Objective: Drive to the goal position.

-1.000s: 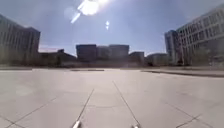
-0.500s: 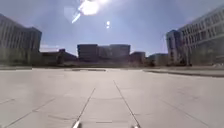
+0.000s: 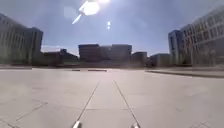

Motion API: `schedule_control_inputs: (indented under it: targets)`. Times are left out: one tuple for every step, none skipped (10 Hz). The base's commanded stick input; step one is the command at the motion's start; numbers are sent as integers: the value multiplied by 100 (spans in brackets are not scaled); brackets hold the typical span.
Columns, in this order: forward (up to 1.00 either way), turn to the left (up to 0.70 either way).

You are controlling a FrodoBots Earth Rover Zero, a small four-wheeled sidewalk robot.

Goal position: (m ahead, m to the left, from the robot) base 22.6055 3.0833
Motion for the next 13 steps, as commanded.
schedule_control_inputs:
  targets:
    - [85,-30]
    - [85,-30]
    - [85,-17]
    - [85,1]
    - [85,4]
    - [85,4]
    - [85,4]
    - [85,4]
    - [85,4]
    - [85,4]
    - [85,4]
    - [85,4]
    - [85,4]
